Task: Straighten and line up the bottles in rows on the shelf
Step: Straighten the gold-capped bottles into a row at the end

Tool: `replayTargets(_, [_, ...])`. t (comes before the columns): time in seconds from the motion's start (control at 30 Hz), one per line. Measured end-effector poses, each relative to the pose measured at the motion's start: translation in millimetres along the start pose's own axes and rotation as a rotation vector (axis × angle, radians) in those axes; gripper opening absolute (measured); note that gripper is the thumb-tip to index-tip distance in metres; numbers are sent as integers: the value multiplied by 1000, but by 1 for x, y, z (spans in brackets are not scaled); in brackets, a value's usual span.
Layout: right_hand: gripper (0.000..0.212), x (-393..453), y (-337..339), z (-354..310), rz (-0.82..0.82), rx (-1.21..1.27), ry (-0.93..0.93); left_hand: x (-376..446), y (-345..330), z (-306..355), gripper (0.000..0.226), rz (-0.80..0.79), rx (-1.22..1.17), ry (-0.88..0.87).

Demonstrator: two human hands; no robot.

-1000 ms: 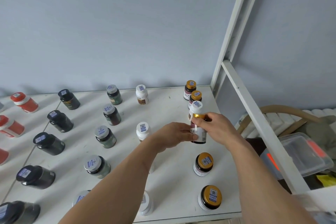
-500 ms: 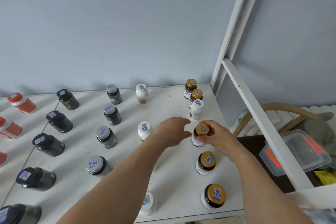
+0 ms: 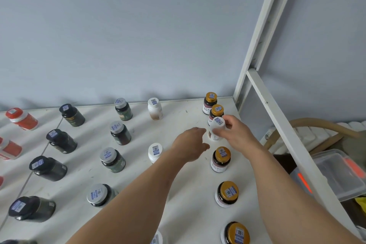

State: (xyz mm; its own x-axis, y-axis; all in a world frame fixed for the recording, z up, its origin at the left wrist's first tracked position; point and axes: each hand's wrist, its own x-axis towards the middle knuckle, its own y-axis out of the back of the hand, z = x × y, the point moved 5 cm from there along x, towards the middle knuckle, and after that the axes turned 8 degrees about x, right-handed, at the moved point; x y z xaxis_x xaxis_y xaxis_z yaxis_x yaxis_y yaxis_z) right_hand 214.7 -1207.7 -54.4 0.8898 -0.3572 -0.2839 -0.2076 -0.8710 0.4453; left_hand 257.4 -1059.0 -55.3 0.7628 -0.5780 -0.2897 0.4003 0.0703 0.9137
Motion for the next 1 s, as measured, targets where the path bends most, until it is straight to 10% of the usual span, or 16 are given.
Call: replayTargets(1.0, [28, 1, 13, -42, 73, 76, 65, 18, 19, -14, 38, -136, -625, -25])
